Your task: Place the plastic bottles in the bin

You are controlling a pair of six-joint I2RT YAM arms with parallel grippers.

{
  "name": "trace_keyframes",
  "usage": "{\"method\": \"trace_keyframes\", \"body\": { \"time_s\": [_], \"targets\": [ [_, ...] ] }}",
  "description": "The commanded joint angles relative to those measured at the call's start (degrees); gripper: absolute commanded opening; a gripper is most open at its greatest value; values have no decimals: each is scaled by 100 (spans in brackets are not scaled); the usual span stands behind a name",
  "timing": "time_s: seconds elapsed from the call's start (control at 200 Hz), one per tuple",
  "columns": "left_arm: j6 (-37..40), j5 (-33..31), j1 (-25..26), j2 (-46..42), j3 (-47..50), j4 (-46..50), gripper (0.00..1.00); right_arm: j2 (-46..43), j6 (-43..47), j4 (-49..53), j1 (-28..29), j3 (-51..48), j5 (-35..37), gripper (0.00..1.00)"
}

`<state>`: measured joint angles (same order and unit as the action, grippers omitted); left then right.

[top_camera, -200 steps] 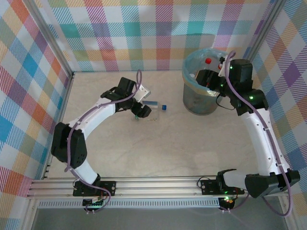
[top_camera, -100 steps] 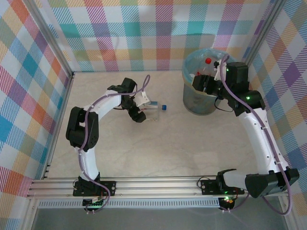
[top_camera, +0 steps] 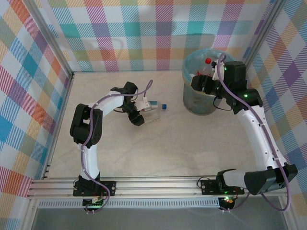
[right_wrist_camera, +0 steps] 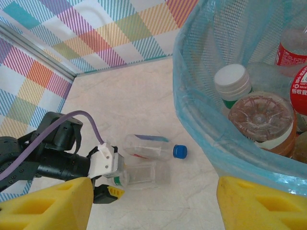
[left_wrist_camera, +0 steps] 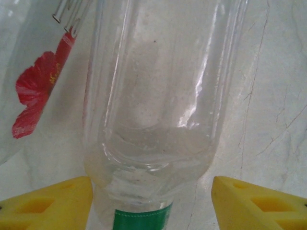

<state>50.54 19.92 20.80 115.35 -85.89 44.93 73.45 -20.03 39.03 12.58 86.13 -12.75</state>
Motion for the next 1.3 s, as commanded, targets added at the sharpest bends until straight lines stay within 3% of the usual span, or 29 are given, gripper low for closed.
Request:
{"method": "trace_keyframes", "body": {
  "time_s": [0.0, 0.23, 0.37, 0.495, 0.75, 1.065, 1.295],
  "targets": [
    [133, 90, -32, 91, 151, 100, 64, -24, 154, -80, 25, 207, -122, 69],
    [148, -199, -32, 82, 323, -40, 64, -76, 141, -44, 25, 205, -135, 69],
    [175, -168, -32, -45, 349, -15, 48, -111, 148, -18, 25, 240, -114, 68],
    [192, -186, -32, -271, 406, 40, 40, -142, 127, 13, 25, 311, -135, 68],
    [100, 78, -32, -1202, 777, 51, 34, -306, 103, 75, 25, 442, -143, 67],
    [-1157, 1066, 31, -3058, 1271, -1011, 33, -326, -220, 0, 170, 498, -869, 67],
    [-1882, 1370, 523, -4065, 1280, -1690, 33, 5, -291, -109, 1007, 704, -962, 71]
  ]
}}
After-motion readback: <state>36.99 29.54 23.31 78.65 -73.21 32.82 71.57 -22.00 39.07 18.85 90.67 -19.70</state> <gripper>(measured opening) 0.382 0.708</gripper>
